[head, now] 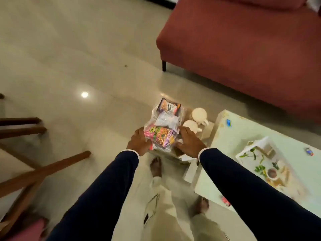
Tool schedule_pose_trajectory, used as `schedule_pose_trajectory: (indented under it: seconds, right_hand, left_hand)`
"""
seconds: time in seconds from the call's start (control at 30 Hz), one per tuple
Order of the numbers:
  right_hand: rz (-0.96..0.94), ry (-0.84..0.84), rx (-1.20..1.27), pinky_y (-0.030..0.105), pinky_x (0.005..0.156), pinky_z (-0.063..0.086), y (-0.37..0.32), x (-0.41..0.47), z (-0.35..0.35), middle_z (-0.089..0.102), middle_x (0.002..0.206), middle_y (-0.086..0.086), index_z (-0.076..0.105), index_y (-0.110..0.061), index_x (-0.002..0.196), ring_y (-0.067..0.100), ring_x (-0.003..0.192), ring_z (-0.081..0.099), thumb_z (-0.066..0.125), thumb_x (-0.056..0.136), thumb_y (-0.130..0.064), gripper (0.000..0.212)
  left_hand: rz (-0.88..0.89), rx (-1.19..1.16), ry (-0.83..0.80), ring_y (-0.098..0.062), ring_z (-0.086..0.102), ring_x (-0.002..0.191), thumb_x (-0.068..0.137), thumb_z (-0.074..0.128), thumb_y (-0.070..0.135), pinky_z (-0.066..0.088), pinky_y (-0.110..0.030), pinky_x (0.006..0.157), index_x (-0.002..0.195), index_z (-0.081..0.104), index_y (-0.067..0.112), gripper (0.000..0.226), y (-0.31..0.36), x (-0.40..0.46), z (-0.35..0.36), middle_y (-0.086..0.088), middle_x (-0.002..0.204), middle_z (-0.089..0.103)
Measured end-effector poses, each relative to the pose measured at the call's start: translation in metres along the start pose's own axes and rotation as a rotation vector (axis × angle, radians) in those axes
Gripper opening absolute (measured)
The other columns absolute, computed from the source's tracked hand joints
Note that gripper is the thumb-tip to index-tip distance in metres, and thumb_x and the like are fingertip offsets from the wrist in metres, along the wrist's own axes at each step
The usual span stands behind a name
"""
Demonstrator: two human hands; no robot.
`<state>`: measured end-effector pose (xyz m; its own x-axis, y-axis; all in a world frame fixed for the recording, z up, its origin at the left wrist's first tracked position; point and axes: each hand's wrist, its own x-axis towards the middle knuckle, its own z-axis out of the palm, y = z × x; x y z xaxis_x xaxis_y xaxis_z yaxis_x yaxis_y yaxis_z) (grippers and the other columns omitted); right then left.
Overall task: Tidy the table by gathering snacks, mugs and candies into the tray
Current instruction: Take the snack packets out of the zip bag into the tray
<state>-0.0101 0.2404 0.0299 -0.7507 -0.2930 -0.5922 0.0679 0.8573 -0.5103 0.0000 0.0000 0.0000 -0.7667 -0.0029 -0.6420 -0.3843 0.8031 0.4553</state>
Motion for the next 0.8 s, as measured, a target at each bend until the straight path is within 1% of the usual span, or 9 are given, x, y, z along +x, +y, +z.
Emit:
schedule_pose_trajectory:
  seconds: [0.2,0.27,0.37,0.43,0.57,0.63,0.7,0.77,0.8]
  right_hand:
    - [0.184,-0.032,0.165,0.049,0.123,0.021,-0.01,0.076,0.062,0.013,0.165,0.013,0.014,-0.013,0.159,0.036,0.153,0.015,0.061,0.097,-0.039,0.081]
    - [0.279,-0.024,0.244,0.051,0.123,0.02,-0.011,0.092,0.079,0.007,0.166,0.013,0.011,-0.015,0.159,0.038,0.153,0.01,0.061,0.096,-0.043,0.085]
    - [0.374,-0.006,0.331,0.053,0.123,0.016,-0.012,0.108,0.103,0.006,0.165,0.018,0.011,-0.02,0.16,0.044,0.152,0.009,0.061,0.094,-0.05,0.088]
    - [0.395,0.016,0.351,0.053,0.122,0.012,-0.015,0.114,0.114,0.008,0.165,0.02,0.011,-0.022,0.16,0.043,0.152,0.01,0.06,0.094,-0.052,0.088]
    - [0.422,0.058,0.487,0.05,0.123,0.007,-0.021,0.123,0.12,0.011,0.167,0.011,0.013,-0.027,0.16,0.034,0.154,0.006,0.067,0.09,-0.045,0.09]
    - [0.41,0.064,0.589,0.049,0.124,0.013,-0.027,0.126,0.119,0.017,0.166,0.006,0.017,-0.029,0.159,0.03,0.153,0.014,0.07,0.087,-0.038,0.09]
    - [0.399,0.096,0.748,0.043,0.12,0.03,-0.031,0.13,0.117,0.028,0.16,0.005,0.024,-0.026,0.157,0.027,0.148,0.029,0.074,0.086,-0.025,0.087]
    - [0.426,0.158,0.946,0.02,0.097,0.05,-0.032,0.133,0.112,0.041,0.15,0.004,0.029,-0.025,0.155,0.021,0.136,0.046,0.073,0.087,-0.009,0.082]
    - [0.445,0.175,1.048,0.01,0.084,0.052,-0.033,0.133,0.108,0.044,0.148,0.003,0.027,-0.026,0.155,0.018,0.13,0.05,0.071,0.088,-0.004,0.084]
  left_hand:
    - [-0.093,-0.213,-0.038,-0.035,0.035,0.146,0.098,0.062,0.032,0.035,-0.042,0.116,0.159,0.022,0.012,0.076,-0.038,0.086,0.009,-0.014,0.164,0.025]
    - [-0.075,-0.308,-0.077,-0.033,0.043,0.14,0.098,0.064,0.025,0.038,-0.031,0.104,0.154,0.031,0.01,0.067,-0.046,0.109,0.012,-0.014,0.155,0.039]
    - [-0.064,-0.363,-0.15,-0.024,0.059,0.112,0.097,0.063,0.025,0.041,-0.025,0.081,0.143,0.045,0.013,0.05,-0.058,0.135,0.019,-0.006,0.128,0.06]
    - [-0.072,-0.394,-0.176,-0.019,0.059,0.103,0.098,0.063,0.028,0.041,-0.02,0.07,0.137,0.047,0.016,0.044,-0.063,0.144,0.022,-0.001,0.118,0.062]
    - [-0.127,-0.551,-0.223,-0.015,0.063,0.094,0.093,0.07,0.036,0.048,-0.02,0.062,0.112,0.045,0.026,0.033,-0.067,0.151,0.026,0.006,0.105,0.061]
    - [-0.18,-0.627,-0.265,-0.014,0.067,0.095,0.082,0.076,0.049,0.054,-0.029,0.069,0.104,0.043,0.032,0.043,-0.069,0.149,0.024,0.005,0.113,0.063]
    - [-0.242,-0.697,-0.315,-0.019,0.07,0.102,0.073,0.079,0.054,0.058,-0.044,0.081,0.107,0.042,0.032,0.055,-0.072,0.148,0.021,0.002,0.124,0.064]
    - [-0.285,-0.751,-0.336,-0.024,0.071,0.107,0.074,0.083,0.048,0.059,-0.052,0.087,0.119,0.039,0.027,0.067,-0.077,0.147,0.019,-0.004,0.131,0.062]
    - [-0.303,-0.773,-0.338,-0.026,0.071,0.108,0.076,0.085,0.043,0.059,-0.054,0.089,0.126,0.037,0.024,0.072,-0.079,0.146,0.017,-0.005,0.132,0.06]
